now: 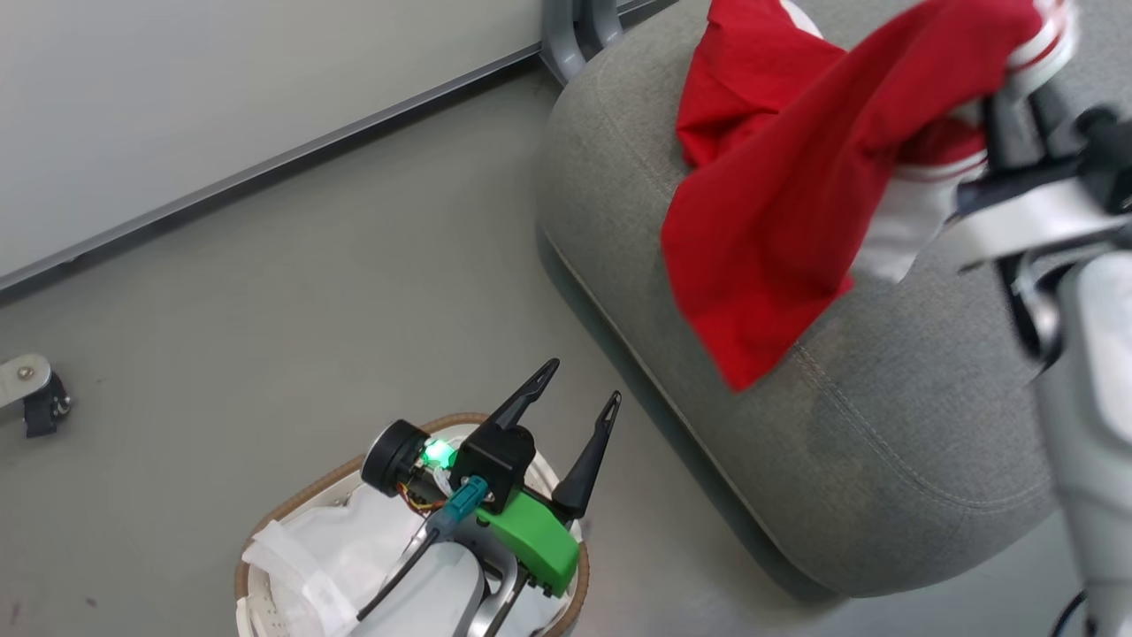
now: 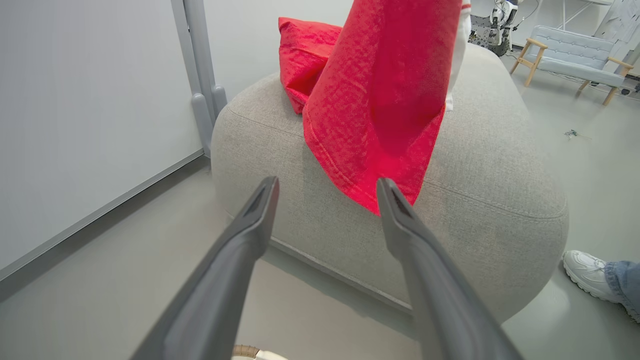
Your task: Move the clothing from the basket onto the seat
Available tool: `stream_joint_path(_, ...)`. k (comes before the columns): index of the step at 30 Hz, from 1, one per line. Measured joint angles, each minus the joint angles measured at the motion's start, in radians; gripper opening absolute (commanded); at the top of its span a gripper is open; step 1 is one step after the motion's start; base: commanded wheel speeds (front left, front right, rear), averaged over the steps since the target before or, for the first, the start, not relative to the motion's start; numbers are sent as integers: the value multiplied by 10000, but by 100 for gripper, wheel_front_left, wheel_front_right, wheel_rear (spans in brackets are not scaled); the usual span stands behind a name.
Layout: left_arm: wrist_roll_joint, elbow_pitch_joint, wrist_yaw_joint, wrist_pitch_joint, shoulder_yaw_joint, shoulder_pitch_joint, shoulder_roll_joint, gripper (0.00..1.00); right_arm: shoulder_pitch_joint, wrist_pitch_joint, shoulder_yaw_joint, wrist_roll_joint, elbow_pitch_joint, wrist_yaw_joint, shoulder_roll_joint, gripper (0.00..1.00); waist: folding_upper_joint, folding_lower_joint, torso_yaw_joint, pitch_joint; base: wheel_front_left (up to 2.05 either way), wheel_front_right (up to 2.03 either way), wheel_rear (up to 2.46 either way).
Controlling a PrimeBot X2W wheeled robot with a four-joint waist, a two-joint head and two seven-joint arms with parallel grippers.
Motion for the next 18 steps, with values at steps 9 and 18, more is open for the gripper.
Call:
stream_joint_path(9, 217, -94, -44, 0, 12, -280, 58, 100, -3963, 1162, -594, 13, 545, 0, -2936, 0, 0, 0, 621, 540, 0, 0, 0)
stream_joint_path(18, 514, -272, -63, 0, 67, -914, 211, 100, -5673, 1768, -882, -211, 2359, 0, -4408, 0, 0, 0, 1261, 1467, 0, 0, 0)
